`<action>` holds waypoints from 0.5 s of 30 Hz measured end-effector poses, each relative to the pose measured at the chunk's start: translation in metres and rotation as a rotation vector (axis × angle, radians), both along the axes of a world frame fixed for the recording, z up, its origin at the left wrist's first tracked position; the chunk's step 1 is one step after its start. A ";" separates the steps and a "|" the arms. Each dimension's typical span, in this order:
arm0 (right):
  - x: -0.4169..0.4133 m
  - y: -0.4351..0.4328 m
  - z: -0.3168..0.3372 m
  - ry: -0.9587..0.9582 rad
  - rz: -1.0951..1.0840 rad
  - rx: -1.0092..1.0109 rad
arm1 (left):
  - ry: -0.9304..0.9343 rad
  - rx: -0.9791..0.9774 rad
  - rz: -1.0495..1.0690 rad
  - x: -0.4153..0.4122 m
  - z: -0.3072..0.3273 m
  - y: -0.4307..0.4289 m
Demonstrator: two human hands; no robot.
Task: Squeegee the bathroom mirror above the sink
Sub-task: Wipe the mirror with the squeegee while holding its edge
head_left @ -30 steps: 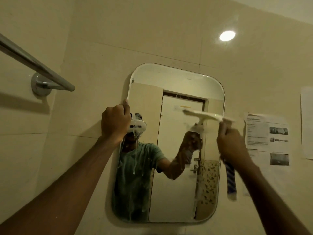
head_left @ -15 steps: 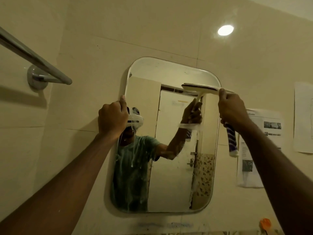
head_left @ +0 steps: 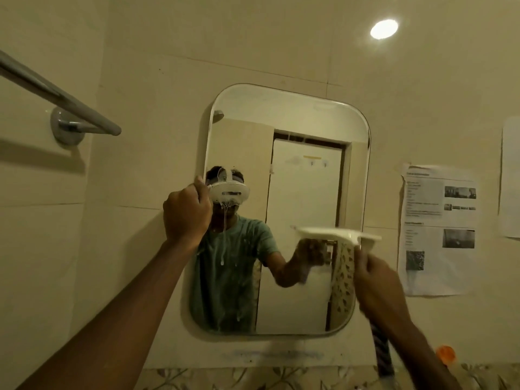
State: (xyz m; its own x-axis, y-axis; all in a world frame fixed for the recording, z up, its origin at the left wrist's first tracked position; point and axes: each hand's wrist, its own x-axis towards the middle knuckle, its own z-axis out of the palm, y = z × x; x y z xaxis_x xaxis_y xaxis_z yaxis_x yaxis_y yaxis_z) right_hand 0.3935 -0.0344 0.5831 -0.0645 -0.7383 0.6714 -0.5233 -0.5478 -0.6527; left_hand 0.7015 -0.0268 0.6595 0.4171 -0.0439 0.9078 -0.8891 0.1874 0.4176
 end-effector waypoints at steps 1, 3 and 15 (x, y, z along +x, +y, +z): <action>-0.003 -0.002 0.020 -0.006 0.006 -0.034 | 0.011 -0.002 0.010 -0.002 -0.001 0.001; -0.008 -0.013 0.064 -0.023 -0.005 -0.129 | 0.023 -0.007 0.025 -0.003 -0.001 0.001; -0.006 -0.024 -0.072 -0.033 -0.087 -0.003 | 0.012 -0.058 0.089 -0.003 -0.005 -0.006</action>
